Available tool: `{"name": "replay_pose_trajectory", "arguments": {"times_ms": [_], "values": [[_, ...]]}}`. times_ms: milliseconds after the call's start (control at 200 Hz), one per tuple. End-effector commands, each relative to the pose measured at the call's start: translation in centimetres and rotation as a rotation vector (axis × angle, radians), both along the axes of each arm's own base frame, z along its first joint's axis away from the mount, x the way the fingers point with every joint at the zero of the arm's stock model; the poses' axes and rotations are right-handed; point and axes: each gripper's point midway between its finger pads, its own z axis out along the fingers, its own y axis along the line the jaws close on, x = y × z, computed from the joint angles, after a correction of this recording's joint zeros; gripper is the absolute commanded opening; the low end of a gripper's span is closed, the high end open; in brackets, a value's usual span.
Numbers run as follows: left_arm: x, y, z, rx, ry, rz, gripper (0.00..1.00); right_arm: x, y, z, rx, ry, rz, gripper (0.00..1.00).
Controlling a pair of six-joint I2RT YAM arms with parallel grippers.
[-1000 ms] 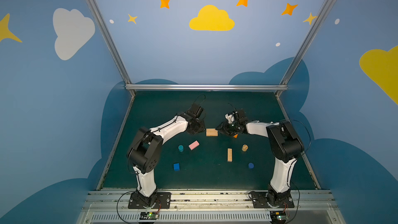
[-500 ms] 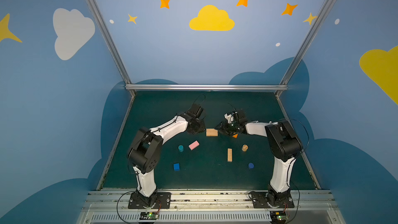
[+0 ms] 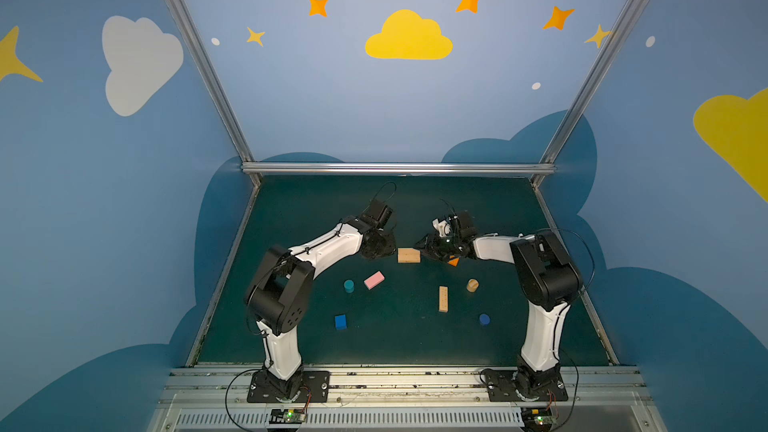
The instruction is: Build the wood block tower
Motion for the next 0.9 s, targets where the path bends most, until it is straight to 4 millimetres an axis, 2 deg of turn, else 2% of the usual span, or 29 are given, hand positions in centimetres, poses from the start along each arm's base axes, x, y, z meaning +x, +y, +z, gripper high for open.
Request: {"name": "replay_pose_trajectory", "arguments": {"times_ms": [0,476,716,896], "values": [[-0.1,0.3,0.0,0.012,0.007,-0.005,0.34,-0.2,0.4,-1.0,-0.008,0.023,0.007,0.45],[-0.1,0.3,0.0,0.011,0.007,-0.005,0.34,-0.3,0.6,-1.3,-0.011,0.03,0.009,0.45],[-0.2,0.4,0.1,0.014,0.007,-0.006,0.34,-0.4,0.0,-1.5,-0.033,0.032,-0.003,0.46],[-0.1,0.6,0.5,0.02,-0.003,-0.005,0.34,-0.2,-0.8,-1.0,-0.039,0.02,-0.024,0.51]]}}
